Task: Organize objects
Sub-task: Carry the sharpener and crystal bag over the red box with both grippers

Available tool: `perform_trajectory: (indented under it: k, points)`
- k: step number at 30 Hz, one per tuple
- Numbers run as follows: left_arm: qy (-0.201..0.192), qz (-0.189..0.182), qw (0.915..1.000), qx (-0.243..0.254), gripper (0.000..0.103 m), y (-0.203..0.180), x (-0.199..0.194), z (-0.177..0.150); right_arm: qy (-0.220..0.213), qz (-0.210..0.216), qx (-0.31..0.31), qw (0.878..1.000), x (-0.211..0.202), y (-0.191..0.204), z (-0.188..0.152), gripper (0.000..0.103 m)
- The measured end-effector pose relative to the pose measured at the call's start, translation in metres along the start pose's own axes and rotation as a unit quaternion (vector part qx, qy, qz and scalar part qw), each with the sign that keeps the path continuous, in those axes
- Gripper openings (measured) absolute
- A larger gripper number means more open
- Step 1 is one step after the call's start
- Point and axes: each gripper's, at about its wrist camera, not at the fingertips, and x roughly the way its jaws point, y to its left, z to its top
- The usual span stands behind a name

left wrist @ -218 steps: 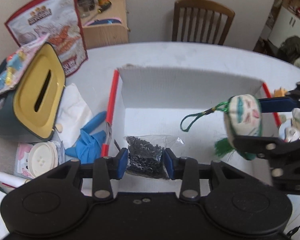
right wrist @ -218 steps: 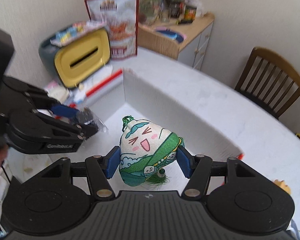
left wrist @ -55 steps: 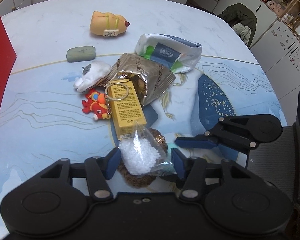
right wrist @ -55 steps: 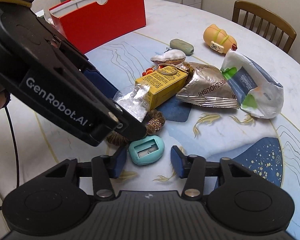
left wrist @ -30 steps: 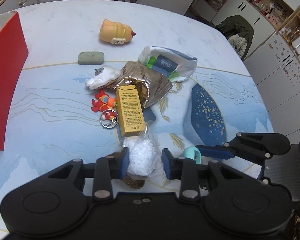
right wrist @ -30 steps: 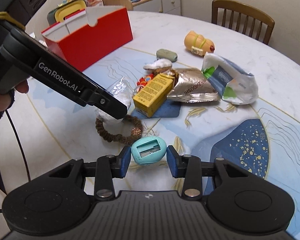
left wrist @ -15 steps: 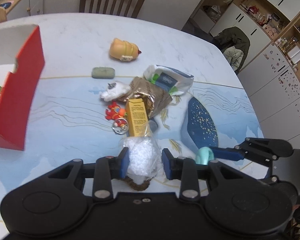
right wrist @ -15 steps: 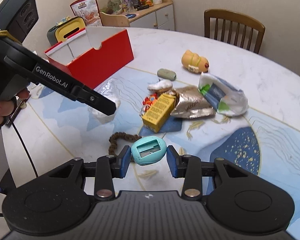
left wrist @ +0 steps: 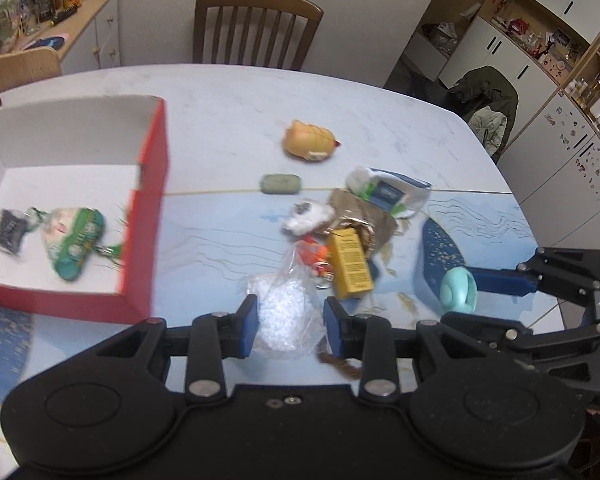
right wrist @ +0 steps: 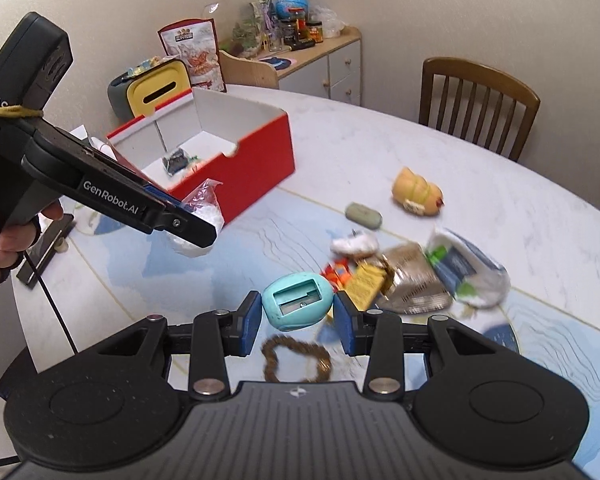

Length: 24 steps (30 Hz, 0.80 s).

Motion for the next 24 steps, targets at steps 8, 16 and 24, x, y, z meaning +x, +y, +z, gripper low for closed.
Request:
perform_trajectory:
  k: [8,16,24]
  points:
    - [-0.016,0.000,0.9998,0.010,0.033,0.059,-0.032,0.008,-0.003,-0.003,-0.010,1.000,0.021,0.052,0.045,0.038]
    - [-0.023,0.012,0.9996,0.006,0.033,0.125,-0.051,0.016,-0.013,0.000,-0.013,1.000,0.049,0.104,0.089,0.038]
    - [-0.028,0.020,0.9992,-0.019,0.033,0.184,-0.055,0.026,-0.015,-0.009,-0.016,1.000,0.089,0.142,0.126,0.038]
